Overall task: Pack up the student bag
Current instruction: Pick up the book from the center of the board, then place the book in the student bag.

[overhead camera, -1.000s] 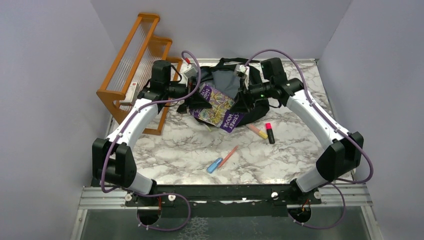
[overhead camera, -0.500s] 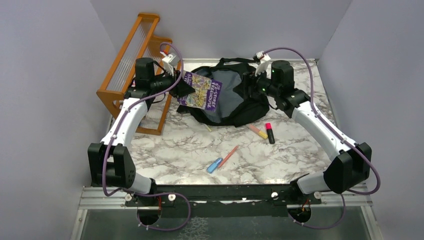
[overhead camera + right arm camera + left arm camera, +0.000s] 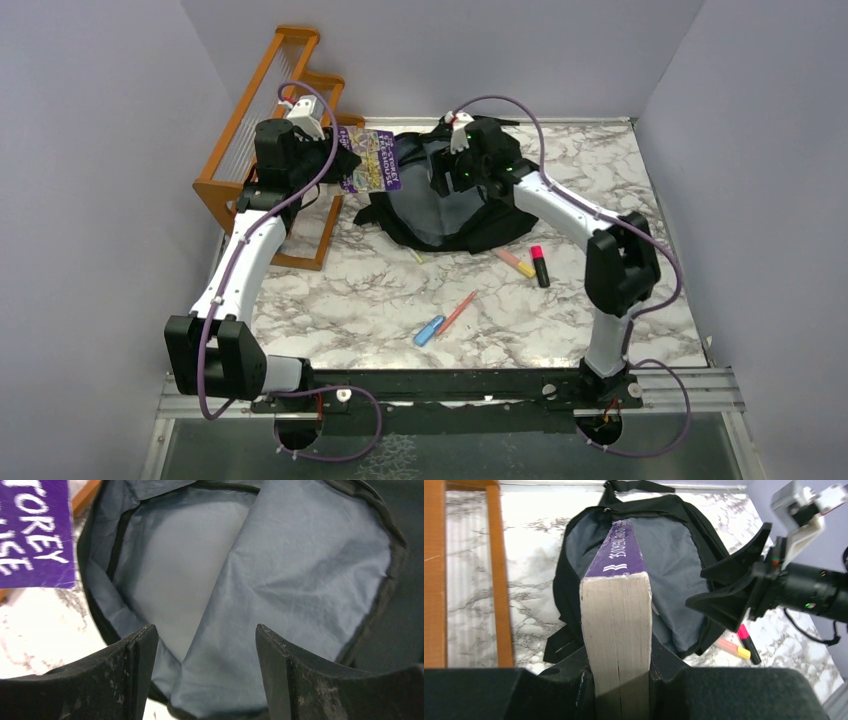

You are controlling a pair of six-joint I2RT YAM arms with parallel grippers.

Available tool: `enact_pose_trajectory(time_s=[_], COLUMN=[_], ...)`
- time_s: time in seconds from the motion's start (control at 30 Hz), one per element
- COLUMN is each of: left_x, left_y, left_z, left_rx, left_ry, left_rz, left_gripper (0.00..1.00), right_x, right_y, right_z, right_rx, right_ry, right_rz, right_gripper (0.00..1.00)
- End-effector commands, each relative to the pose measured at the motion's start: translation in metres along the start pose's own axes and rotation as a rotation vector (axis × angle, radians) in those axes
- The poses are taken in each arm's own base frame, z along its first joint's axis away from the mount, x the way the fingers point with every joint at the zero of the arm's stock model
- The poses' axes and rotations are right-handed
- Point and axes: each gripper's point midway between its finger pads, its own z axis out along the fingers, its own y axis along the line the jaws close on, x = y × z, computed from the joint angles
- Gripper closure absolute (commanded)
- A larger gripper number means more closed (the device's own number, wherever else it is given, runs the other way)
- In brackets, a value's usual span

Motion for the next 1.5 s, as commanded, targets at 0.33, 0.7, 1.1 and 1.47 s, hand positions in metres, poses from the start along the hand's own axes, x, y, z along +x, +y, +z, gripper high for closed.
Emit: enact_pose_trajectory(time_s=[0.33,0.7,1.1,1.47], left_x=[-0.024,-0.015,-0.016,-0.002], left_y=[0.004,0.004,-0.002,-0.012], left_z=[-0.014,-0.011,-0.01,0.007], left_rx=[-0.074,-0.052,-0.029,0.026], left_ry=[-0.122,-0.108,-0.11,-0.069], left_rz=[-0.02,-0.045,-0.087,-0.343], left_gripper=[1.0,1.0,1.0,1.0], right_x=[0.035,0.056,0.031,-0.013], right_y=[-0.004,-0.03,-0.019,-0.015], right_z=[0.069,0.07,0.054,0.029], right_rx=[0.295,0.481,0.447,0.416], right_ry=[0.198,0.283,0.186,0.039], right_rz=[-0.306,-0.424,-0.364,-0.268], right_gripper=[0.24,0.27,0.82,0.99])
